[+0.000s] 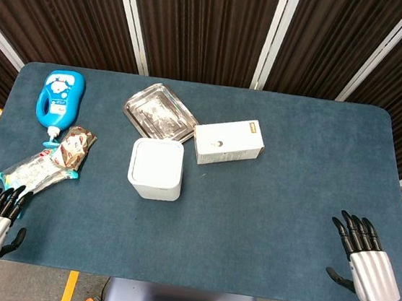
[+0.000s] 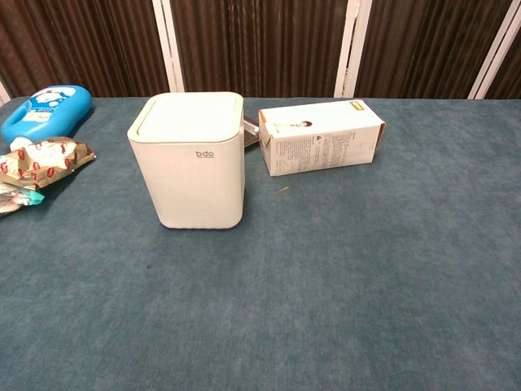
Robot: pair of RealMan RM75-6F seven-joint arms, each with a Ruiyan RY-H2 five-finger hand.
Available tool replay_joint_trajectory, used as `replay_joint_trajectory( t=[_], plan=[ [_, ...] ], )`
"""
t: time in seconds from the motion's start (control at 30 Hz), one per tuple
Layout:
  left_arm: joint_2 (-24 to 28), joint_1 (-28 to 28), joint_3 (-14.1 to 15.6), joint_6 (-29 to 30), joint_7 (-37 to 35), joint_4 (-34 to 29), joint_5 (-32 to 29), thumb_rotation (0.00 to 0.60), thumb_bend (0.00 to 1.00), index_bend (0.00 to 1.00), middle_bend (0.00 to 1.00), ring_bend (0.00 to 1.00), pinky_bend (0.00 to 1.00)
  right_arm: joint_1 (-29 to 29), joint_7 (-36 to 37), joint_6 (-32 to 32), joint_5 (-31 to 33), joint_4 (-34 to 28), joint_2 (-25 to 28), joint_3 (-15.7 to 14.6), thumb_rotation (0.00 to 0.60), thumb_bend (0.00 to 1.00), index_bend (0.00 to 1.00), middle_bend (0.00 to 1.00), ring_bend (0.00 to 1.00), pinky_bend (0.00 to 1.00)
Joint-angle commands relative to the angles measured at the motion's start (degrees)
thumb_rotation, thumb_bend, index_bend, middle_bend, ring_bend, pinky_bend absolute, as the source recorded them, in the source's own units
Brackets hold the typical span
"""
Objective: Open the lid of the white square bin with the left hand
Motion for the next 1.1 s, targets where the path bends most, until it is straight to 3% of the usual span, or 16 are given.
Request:
replay_joint_trajectory(
  t=[0.03, 0.13, 0.2, 0.23, 0.3, 0.37, 0.47, 0.53, 0.63, 0.77, 1.0, 1.1],
  plan=[
    [-0.07, -0.05, 0.04, 0.0, 0.04, 0.07, 0.24, 0.6, 0.47, 0.0, 0.0, 0.0, 0.02, 0.08, -0.09, -0.21, 0.06, -0.05, -0.01, -0.01, 0.6, 0.08, 0.0, 0.0, 0.0, 0.0],
    [-0.68, -0.87, -0.08, 0.44, -1.49, 1.23, 2.57, 0.6, 0.47, 0.0, 0.0, 0.0, 0.03, 0.12, -0.28, -0.38, 0.08, -0.05, -0.07, -0.04, 0.6, 0.08, 0.0, 0.0, 0.0, 0.0],
    [-1.54, -2.06, -0.06, 0.1, -4.34, 2.82, 4.64, 0.6, 0.48, 0.0, 0.02, 0.01, 0.09, -0.05, -0.3, -0.03, 0.14, -0.14, -0.09, 0.03, 0.6, 0.08, 0.0, 0.0, 0.0, 0.0],
    [-1.87, -3.06, -0.13, -0.95, -6.21, 3.03, 5.15, 0.6, 0.48, 0.0, 0.05, 0.05, 0.18, -0.15, -0.28, 0.24, 0.05, -0.15, -0.14, 0.05, 0.6, 0.08, 0.0, 0.0, 0.0, 0.0],
    [-2.22, -4.86, -0.82, -2.73, -7.45, 2.62, 5.43, 0.6, 0.48, 0.0, 0.19, 0.19, 0.38, -0.28, -0.33, 0.53, -0.11, -0.09, -0.2, 0.03, 0.6, 0.08, 0.0, 0.0, 0.0, 0.0],
    [-3.36, -6.75, -2.5, -4.19, -5.68, 1.76, 4.93, 0.6, 0.48, 0.0, 0.5, 0.51, 0.65, -0.27, -0.43, 0.58, -0.26, 0.01, -0.31, 0.02, 0.6, 0.08, 0.0, 0.0, 0.0, 0.0],
    [-5.26, -9.5, -4.52, -7.34, -1.7, -1.1, 3.49, 0.6, 0.48, 0.0, 0.81, 0.81, 0.88, -0.06, -0.78, 0.12, -0.14, 0.2, -0.64, 0.1, 0.6, 0.08, 0.0, 0.0, 0.0, 0.0],
    [-5.44, -11.48, -5.09, -10.56, -0.85, -3.77, 2.39, 0.6, 0.48, 0.0, 0.91, 0.9, 0.96, 0.1, -1.0, -0.31, -0.14, 0.24, -0.71, 0.01, 0.6, 0.08, 0.0, 0.0, 0.0, 0.0],
    [-4.43, -15.03, -6.02, -16.86, -0.56, -8.94, -0.53, 0.6, 0.48, 0.0, 0.99, 0.99, 1.0, 0.34, -1.34, -0.92, 0.13, 0.24, -0.83, 0.07, 0.6, 0.08, 0.0, 0.0, 0.0, 0.0],
    [-3.54, -19.32, -8.19, -23.21, -0.25, -13.98, -5.57, 0.6, 0.48, 0.0, 1.0, 1.0, 1.0, 0.61, -1.57, -1.91, 0.72, -0.18, -0.58, -0.02, 0.6, 0.08, 0.0, 0.0, 0.0, 0.0],
    [-4.43, -21.86, -11.0, -24.22, 1.38, -16.13, -10.04, 0.6, 0.48, 0.0, 1.0, 1.0, 1.0, 0.31, -1.33, -1.25, 0.32, -0.39, -0.32, -0.21, 0.6, 0.08, 0.0, 0.0, 0.0, 0.0],
    [-5.75, -25.38, -13.95, -26.91, 3.38, -18.22, -16.0, 0.6, 0.48, 0.0, 1.0, 1.0, 1.0, 0.28, -1.53, -1.2, 0.14, -0.31, -0.44, -0.29, 0.6, 0.08, 0.0, 0.0, 0.0, 0.0]
  ],
)
